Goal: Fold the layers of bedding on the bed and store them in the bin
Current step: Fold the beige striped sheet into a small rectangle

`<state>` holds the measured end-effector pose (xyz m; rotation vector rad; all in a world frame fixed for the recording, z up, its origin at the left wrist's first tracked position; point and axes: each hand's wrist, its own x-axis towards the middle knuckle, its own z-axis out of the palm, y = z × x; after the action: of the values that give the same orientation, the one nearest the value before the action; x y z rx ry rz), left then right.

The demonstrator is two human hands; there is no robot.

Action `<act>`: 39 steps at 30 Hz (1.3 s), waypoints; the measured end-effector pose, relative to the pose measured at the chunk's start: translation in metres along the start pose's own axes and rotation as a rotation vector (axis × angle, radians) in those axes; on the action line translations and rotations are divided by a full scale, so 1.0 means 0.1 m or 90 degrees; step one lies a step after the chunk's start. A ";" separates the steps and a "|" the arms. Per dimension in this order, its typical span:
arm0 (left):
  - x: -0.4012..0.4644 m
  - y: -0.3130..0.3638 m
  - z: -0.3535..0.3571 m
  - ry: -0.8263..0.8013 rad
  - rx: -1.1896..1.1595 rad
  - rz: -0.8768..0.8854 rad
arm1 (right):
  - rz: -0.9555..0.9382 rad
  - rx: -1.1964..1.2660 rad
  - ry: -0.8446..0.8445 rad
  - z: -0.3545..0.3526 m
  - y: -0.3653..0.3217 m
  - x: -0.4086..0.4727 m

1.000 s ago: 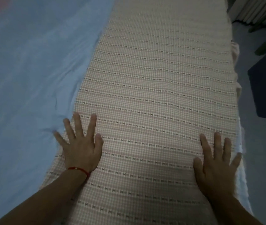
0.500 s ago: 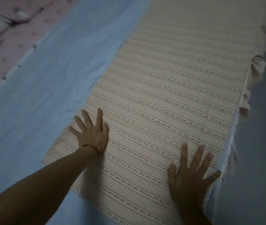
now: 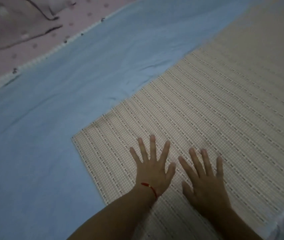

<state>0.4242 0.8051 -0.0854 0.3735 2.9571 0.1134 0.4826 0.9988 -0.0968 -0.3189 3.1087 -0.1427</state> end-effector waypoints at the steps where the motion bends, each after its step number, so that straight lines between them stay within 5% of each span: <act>1: 0.01 -0.03 0.03 0.005 -0.005 -0.012 | -0.013 -0.001 0.002 0.03 0.00 0.06; 24: 0.09 0.09 -0.06 -0.068 0.083 -0.110 | -0.077 0.099 -0.075 0.10 0.13 0.16; 28: -0.21 0.39 -0.22 -0.018 0.050 -0.295 | -0.087 0.115 -0.106 0.04 0.14 0.14; 33: -1.03 0.18 -0.33 0.190 -0.175 -0.825 | -0.108 0.125 -0.154 0.01 0.13 0.17; 36: -1.30 0.00 -0.35 0.185 -0.413 -0.929 | -0.128 0.106 -0.184 -0.04 0.15 0.18; 39: -1.39 -0.13 -0.46 0.110 -0.563 -0.913 | -0.145 0.104 -0.188 -0.06 0.17 0.20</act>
<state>0.5466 0.7545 -0.0205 -1.7617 2.2076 1.1305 0.4599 1.0117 -0.0927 -0.6258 2.7412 -0.3190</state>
